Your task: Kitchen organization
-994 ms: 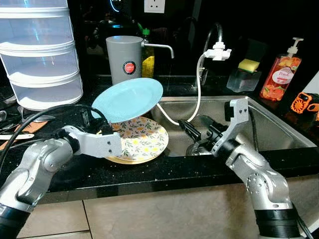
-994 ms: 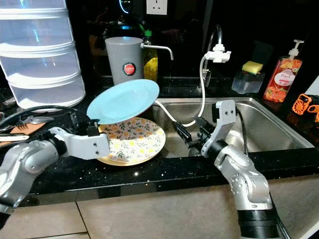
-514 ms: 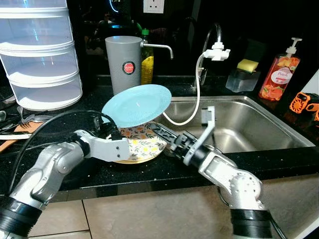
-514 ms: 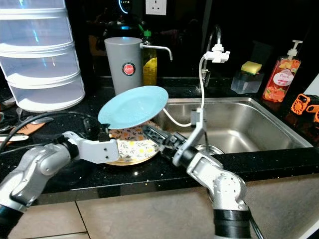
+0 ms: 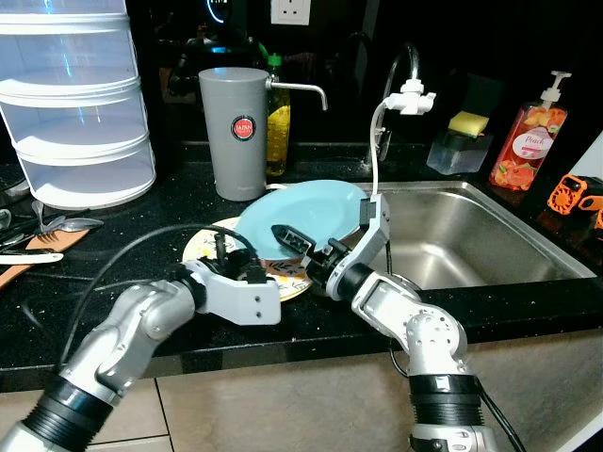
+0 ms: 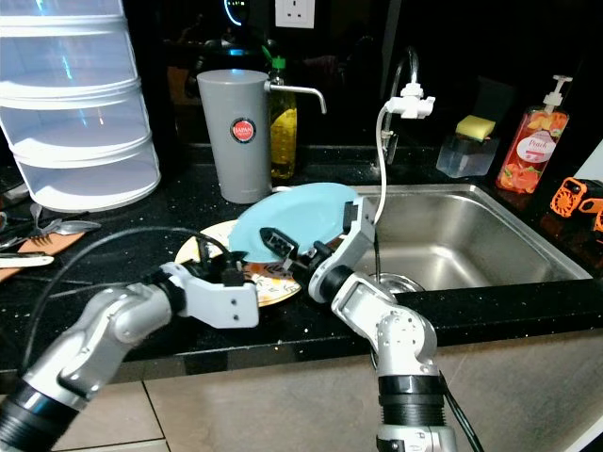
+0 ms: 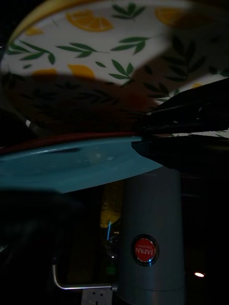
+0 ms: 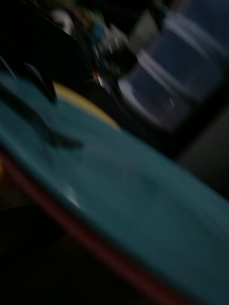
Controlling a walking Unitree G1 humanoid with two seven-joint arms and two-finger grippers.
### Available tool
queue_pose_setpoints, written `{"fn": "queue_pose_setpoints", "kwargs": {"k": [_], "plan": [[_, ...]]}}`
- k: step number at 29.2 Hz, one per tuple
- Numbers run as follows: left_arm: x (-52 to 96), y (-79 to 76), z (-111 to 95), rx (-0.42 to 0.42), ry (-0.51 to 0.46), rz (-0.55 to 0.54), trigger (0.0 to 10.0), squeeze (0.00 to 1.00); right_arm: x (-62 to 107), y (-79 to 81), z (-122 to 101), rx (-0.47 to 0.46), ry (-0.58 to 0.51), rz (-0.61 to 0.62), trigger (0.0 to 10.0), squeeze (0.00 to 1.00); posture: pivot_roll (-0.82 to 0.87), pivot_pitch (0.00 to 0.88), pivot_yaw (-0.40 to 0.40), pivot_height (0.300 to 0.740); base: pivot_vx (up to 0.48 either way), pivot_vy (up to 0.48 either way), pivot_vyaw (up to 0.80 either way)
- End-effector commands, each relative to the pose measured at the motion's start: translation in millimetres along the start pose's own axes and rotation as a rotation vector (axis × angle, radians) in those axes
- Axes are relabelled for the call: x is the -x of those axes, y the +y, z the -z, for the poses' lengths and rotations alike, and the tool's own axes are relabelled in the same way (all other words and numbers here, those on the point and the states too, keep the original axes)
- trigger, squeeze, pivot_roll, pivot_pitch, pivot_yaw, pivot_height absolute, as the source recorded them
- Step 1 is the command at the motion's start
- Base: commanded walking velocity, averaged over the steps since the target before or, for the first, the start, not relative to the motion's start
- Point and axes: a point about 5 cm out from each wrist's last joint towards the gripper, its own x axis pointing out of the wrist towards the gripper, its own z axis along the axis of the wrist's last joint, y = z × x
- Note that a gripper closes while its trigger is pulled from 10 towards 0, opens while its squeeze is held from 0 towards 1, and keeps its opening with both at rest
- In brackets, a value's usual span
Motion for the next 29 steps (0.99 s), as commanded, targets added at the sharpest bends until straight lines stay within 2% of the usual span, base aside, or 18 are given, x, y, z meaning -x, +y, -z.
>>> {"fn": "queue_pose_setpoints", "kwargs": {"k": [1, 3, 5, 6, 8, 12, 18, 28, 29], "plan": [[-1.1, -0.2, -9.4, 0.009, -0.045, -0.008, 10.0, 0.0, 0.6, -7.8, -5.8, 0.012, -0.033, 0.055, 10.0, 0.0, 0.1, 0.064, -0.068, 0.74, 0.0, 0.0, 0.0], [-0.9, 0.1, -8.4, 0.008, -0.042, -0.009, 10.0, 0.0, 0.9, -9.8, -7.7, 0.02, -0.043, 0.07, 10.0, 0.0, 0.1, 0.064, -0.068, 0.74, 0.0, 0.0, 0.0], [-0.6, 1.9, -4.9, 0.004, -0.022, -0.019, 10.0, 0.0, 2.4, -15.2, -15.4, 0.053, -0.078, 0.108, 7.4, 0.0, 0.1, 0.064, -0.068, 0.74, 0.0, 0.0, 0.0], [-0.5, 2.4, -4.4, 0.003, -0.019, -0.021, 10.0, 0.0, 2.8, -16.0, -16.8, 0.064, -0.085, 0.114, 7.4, 0.0, 0.1, 0.064, -0.068, 0.74, 0.0, 0.0, 0.0], [-0.4, 4.0, -3.8, 0.003, -0.013, -0.025, 10.0, 0.0, 3.4, -17.7, -19.4, 0.073, -0.093, 0.122, 0.0, 0.0, 0.1, 0.064, -0.068, 0.74, 0.0, 0.0, 0.0], [-0.6, 6.5, -1.1, -0.001, 0.002, -0.034, 10.0, 0.0, 4.3, -20.4, -21.1, 0.07, -0.101, 0.134, 0.0, 0.0, 0.1, 0.064, -0.068, 0.74, 0.0, 0.0, 0.0], [-2.7, 15.5, 0.4, -0.026, 0.018, -0.109, 10.0, 0.0, 3.3, -20.3, -21.8, 0.048, -0.114, 0.13, 0.0, 0.0, 0.1, 0.064, -0.066, 0.74, 0.0, 0.0, 0.0], [-3.9, 19.1, 1.8, -0.039, 0.028, -0.142, 10.0, 0.0, 2.3, -21.1, -22.5, 0.046, -0.119, 0.131, 0.0, 0.0, 0.1, 0.063, -0.067, 0.74, 0.0, 0.0, 0.0], [-4.6, 21.7, 0.8, -0.017, 0.015, -0.168, 10.0, 1.0, 1.9, -21.0, -23.6, 0.054, -0.123, 0.13, 0.0, 0.0, 0.1, 0.063, -0.067, 0.74, 0.0, 0.0, 0.0]]}}
